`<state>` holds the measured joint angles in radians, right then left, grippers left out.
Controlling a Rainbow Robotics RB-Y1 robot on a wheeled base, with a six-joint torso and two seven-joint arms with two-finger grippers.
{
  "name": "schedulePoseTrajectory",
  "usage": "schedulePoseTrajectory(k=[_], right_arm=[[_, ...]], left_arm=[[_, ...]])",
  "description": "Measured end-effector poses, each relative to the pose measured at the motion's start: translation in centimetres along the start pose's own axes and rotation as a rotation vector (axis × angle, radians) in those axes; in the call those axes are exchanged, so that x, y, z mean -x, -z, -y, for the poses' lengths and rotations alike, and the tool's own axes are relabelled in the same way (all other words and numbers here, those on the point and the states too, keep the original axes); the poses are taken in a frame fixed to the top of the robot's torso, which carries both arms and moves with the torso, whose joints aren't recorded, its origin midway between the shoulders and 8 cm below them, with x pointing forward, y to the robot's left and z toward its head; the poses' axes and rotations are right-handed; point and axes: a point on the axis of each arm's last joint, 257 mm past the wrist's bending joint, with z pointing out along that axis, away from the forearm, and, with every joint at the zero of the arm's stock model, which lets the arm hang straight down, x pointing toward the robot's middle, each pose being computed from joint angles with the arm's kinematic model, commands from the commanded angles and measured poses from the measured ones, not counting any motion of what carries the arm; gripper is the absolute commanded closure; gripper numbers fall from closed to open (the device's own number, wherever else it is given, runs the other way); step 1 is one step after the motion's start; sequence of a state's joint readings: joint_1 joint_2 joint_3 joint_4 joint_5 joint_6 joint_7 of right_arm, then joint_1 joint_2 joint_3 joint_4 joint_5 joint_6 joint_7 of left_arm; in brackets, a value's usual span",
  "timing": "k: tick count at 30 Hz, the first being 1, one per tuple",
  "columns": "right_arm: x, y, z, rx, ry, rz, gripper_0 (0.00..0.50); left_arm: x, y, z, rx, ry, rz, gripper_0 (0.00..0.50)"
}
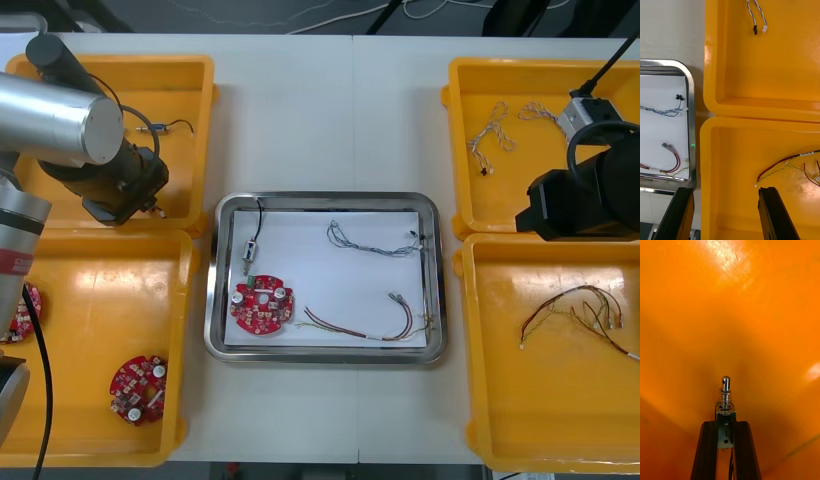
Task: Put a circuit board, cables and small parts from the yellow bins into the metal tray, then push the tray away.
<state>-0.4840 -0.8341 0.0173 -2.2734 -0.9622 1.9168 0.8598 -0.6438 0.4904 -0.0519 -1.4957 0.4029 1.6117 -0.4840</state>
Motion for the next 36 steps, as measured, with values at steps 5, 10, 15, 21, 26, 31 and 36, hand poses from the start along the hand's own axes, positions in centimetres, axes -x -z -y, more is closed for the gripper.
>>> schedulePoseTrajectory(k=[5,10,15,21,26,31,36], right_arm=[[-0.1,0.3,1.0,-0.001,-0.034,0.002,0.000],[-0.3,0.4,2.1,-0.001,-0.072,0.005,0.000],[-1.0,0.3,3.2,-0.011,-0.107,-0.003,0.000],[-1.8,-0.2,5.1,-0.048,-0.138,-0.007,0.000],[-2.5,-0.4,6.5,-0.070,-0.173,-0.012,0.000],[-3.0,-0.5,7.5,-0.084,-0.184,-0.018,0.000],[-3.1,-0.7,8.4,-0.088,-0.132,-0.033,0.000]], left_arm=[[-1.0,1.8,0.2,0.005,-0.028,-0.016,0.500],[-1.8,3.1,0.4,0.004,-0.047,-0.035,0.500],[-2.4,4.6,0.4,0.001,-0.063,-0.049,0.500],[-2.7,5.6,0.3,0.002,-0.067,-0.062,0.500],[-2.8,5.7,0.4,-0.003,-0.070,-0.065,0.500],[-2.8,5.8,0.4,-0.004,-0.071,-0.064,0.500],[-2.7,5.8,0.4,-0.004,-0.071,-0.063,0.236]])
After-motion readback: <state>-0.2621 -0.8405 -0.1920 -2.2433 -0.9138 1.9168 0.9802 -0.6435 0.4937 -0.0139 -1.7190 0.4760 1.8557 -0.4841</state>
